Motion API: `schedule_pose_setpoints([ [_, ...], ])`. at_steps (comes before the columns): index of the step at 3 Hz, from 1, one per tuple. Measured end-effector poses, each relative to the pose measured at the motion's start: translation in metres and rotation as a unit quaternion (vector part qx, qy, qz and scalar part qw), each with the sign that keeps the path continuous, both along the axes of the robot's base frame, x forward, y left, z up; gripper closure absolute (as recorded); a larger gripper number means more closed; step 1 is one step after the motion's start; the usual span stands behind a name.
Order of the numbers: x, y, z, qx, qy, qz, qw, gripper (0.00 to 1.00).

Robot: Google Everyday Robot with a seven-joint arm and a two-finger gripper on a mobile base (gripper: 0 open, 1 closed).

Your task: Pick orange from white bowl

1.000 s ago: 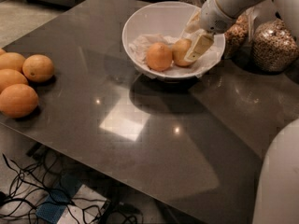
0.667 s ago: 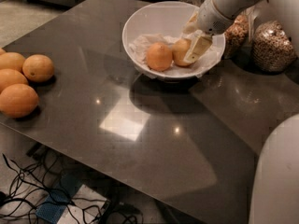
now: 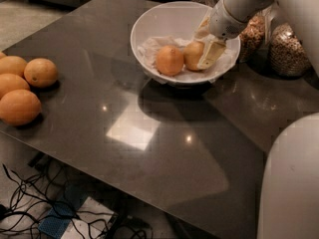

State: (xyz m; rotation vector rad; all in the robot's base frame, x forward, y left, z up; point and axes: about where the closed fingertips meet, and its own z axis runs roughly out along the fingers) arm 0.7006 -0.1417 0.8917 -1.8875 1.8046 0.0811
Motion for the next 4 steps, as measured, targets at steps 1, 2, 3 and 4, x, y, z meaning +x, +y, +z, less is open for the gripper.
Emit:
schedule_pose_setpoints([
  [1, 0.006, 0.000, -0.007, -0.008, 0.002, 0.005, 1.0000, 0.31],
  [2, 0.013, -0.001, -0.016, -0.012, 0.009, 0.007, 0.9999, 0.30],
  [3, 0.020, 0.001, -0.025, -0.015, 0.018, 0.010, 0.9997, 0.31],
  [4, 0.024, 0.005, -0.030, -0.015, 0.025, 0.013, 0.9995, 0.50],
])
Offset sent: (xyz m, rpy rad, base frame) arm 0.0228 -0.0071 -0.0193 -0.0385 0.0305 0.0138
